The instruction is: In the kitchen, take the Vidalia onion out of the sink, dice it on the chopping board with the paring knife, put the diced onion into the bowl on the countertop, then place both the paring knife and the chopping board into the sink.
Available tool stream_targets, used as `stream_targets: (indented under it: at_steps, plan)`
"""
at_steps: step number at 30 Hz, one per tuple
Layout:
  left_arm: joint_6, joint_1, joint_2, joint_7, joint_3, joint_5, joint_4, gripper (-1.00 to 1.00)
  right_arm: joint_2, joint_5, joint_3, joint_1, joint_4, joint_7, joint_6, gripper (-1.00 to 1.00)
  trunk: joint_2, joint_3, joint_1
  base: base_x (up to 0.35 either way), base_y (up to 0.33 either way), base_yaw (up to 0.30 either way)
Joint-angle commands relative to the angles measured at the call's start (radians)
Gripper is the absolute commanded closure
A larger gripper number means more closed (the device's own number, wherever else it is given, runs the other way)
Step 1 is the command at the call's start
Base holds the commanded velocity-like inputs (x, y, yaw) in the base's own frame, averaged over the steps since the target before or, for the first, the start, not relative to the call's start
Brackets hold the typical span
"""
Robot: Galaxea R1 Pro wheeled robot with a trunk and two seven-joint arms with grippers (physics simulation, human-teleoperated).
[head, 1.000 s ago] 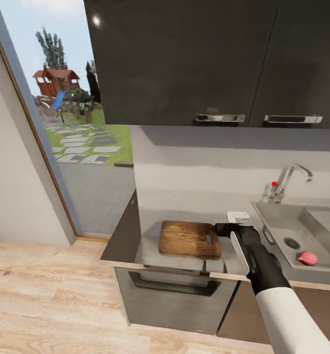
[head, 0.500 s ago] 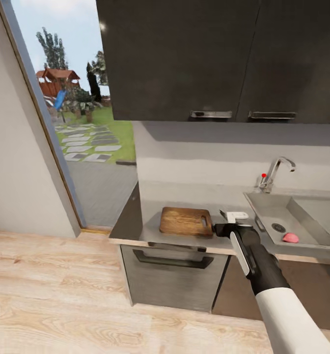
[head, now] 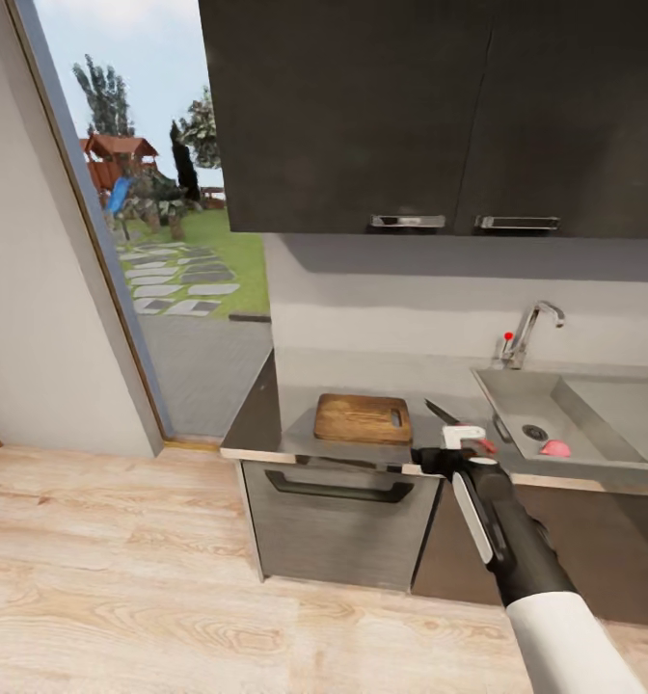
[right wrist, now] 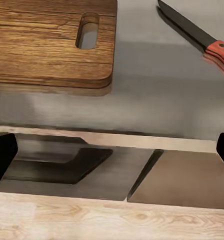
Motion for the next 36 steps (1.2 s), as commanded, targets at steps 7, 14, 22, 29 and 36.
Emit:
stream_targets:
  at_steps: [7,14,22,29,36]
  plan:
    - [-0.001,0.000,0.000,-0.004,-0.001,0.002,0.004,-1.00,-0.004,0.003,0.006,0.199,-0.137,-0.003,-0.120,-1.00,-0.002,-0.002,0.001,-0.001,0.000,0.000]
    - [-0.002,0.000,0.000,-0.003,-0.001,0.000,-0.002,-1.00,-0.006,0.028,0.005,0.494,-0.321,0.039,-0.240,-1.00,-0.002,-0.002,0.001,0.000,0.000,0.000]
    - [-0.004,-0.002,0.004,0.000,0.001,0.000,-0.016,-1.00,-0.005,0.080,0.004,0.867,-0.324,0.082,-0.646,-1.00,-0.002,-0.002,0.001,0.000,0.000,0.000]
    - [-0.005,-0.004,0.014,0.000,0.001,0.001,-0.030,-1.00,-0.003,0.082,0.001,0.919,-0.059,0.081,-0.871,-1.00,-0.002,-0.002,0.001,0.000,0.000,0.000]
    - [-0.014,-0.004,0.014,0.001,0.001,0.003,-0.060,-1.00,-0.008,0.064,-0.011,0.922,0.235,0.080,-0.940,-1.00,-0.002,-0.002,0.001,0.000,-0.008,0.000]
